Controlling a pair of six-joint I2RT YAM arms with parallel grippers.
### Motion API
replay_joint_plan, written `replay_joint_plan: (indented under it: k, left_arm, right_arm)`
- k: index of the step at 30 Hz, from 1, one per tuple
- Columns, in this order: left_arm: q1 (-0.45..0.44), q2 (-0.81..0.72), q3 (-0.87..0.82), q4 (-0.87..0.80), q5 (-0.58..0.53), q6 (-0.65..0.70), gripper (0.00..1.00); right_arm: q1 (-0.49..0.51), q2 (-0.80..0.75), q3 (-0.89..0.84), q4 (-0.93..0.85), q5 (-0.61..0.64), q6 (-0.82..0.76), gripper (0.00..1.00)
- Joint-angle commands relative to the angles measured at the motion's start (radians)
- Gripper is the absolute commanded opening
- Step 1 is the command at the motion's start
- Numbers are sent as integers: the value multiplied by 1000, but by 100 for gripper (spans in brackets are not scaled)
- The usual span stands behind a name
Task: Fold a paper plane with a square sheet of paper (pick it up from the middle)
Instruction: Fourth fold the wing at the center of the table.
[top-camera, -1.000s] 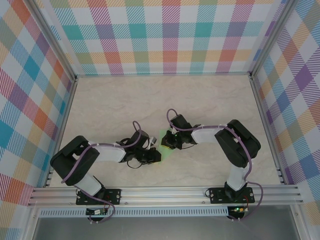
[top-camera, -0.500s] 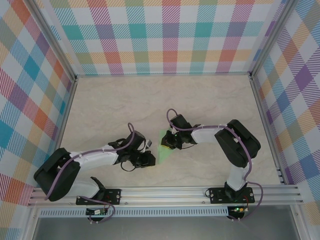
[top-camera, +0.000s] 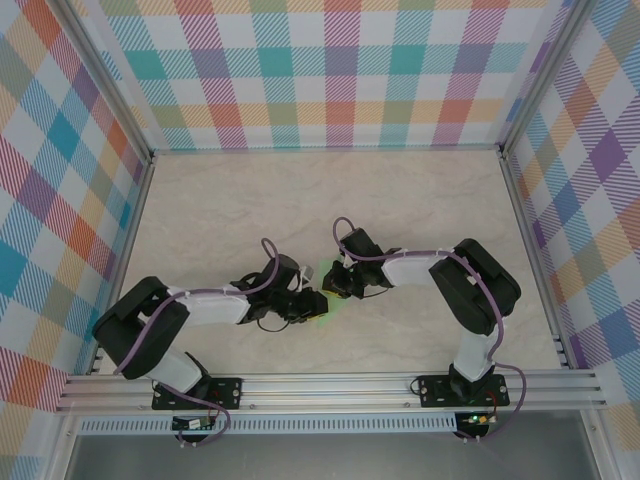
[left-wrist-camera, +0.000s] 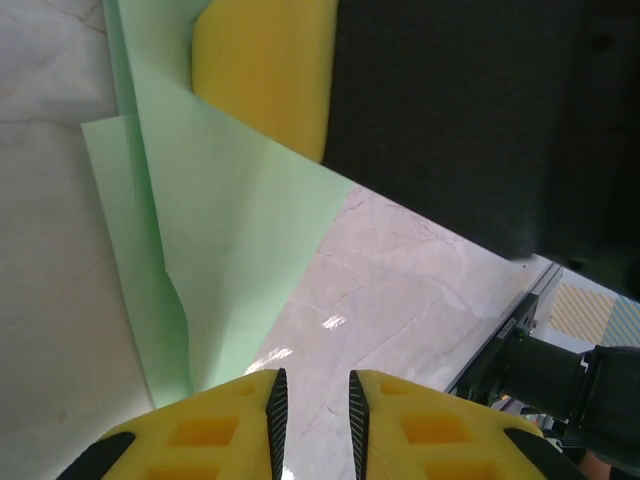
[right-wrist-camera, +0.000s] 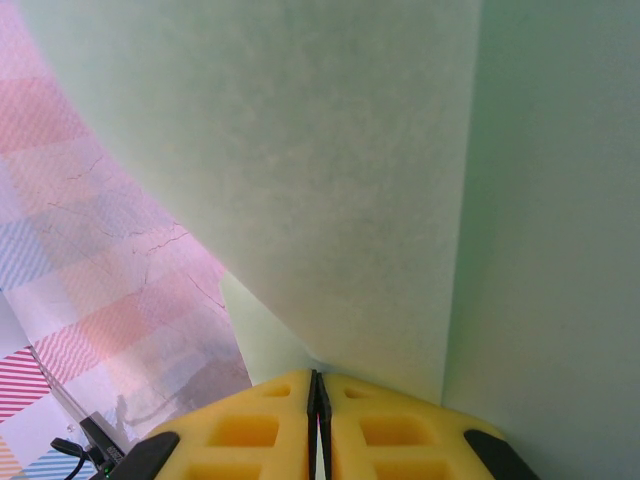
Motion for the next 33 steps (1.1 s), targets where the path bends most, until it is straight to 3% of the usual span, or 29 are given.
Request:
replay_joint_plan:
  k: [1, 4, 11, 17, 26, 33]
  left_arm:
    - [-17, 49, 23, 86, 42, -23, 26]
    - [-20, 72, 17, 63, 43, -12, 27]
    - [-19, 48, -18, -208, -66, 67, 25]
    - [-19, 6, -101, -188, -38, 59, 23]
    - [-20, -113, -96, -217, 51, 102, 20]
    - [-5, -288, -38, -339, -94, 93, 19]
  right_arm:
    - [6, 75, -28, -128, 86, 3, 13]
    - [6, 77, -28, -129, 86, 3, 13]
    - [6, 84, -27, -135, 85, 4, 13]
    - [5, 86, -24, -138, 88, 2, 14]
    - [7, 91, -10, -148, 87, 5, 14]
    - [7, 88, -10, -150, 85, 5, 15]
